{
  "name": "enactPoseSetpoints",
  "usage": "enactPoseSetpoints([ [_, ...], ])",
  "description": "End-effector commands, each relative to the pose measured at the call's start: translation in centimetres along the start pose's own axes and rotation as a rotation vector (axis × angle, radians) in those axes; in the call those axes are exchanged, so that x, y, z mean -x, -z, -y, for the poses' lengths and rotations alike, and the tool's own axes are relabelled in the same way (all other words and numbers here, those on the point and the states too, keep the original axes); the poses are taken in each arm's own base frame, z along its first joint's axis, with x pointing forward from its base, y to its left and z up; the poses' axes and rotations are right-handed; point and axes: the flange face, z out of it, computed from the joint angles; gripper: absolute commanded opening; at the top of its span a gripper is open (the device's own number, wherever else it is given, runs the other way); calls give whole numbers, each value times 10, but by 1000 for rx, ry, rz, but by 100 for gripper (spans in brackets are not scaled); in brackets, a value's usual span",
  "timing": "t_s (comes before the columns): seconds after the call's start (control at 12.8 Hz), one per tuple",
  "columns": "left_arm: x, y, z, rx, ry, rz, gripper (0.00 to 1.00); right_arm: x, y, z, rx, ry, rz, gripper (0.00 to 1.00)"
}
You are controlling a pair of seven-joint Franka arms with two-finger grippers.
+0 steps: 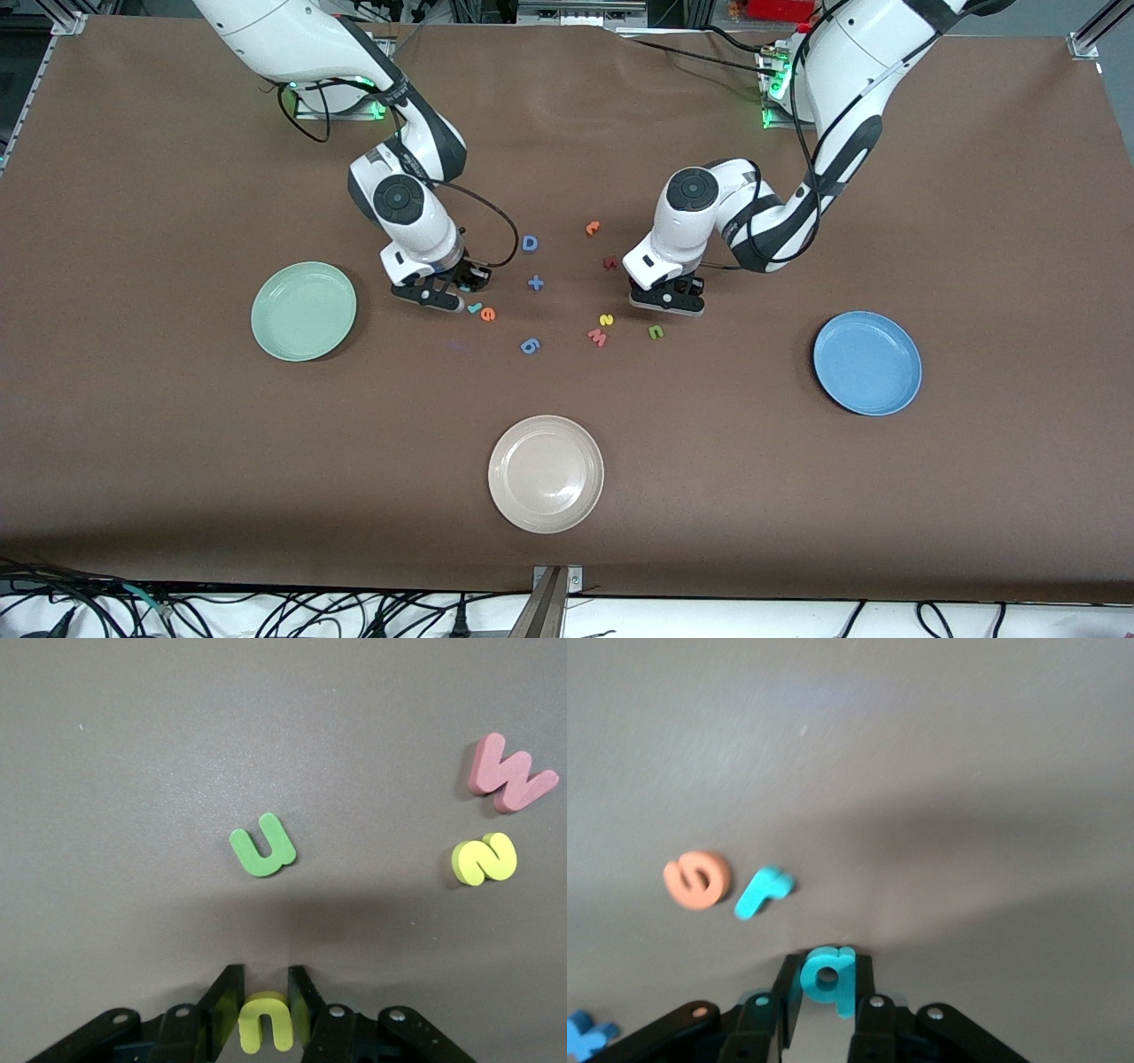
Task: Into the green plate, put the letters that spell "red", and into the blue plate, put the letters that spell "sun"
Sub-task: 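Drop the q on the green plate while the left gripper carries n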
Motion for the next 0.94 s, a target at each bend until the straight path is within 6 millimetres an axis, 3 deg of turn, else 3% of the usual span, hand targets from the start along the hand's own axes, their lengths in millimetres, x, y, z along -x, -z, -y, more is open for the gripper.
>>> enactPoseSetpoints([
  [0.0,-2,-4,-1,17,40,28,16,-36,62,-12,100,73,7,12],
  [0.23,-15,10,-7,19,64,44,13,-92,113,-52,204,138,85,12],
  [0.47,-41,30,-4,21,72,113,13,-131,129,-123,243,157,127,13],
  [0.62,-45,33,-2,21,77,114,13,-148,127,-169,228,147,180,13],
  [0.78,-56,41,3,18,92,111,12,-150,107,-213,216,135,236,12],
  [0.86,-69,47,16,16,94,120,12,-148,94,-229,217,131,252,12],
])
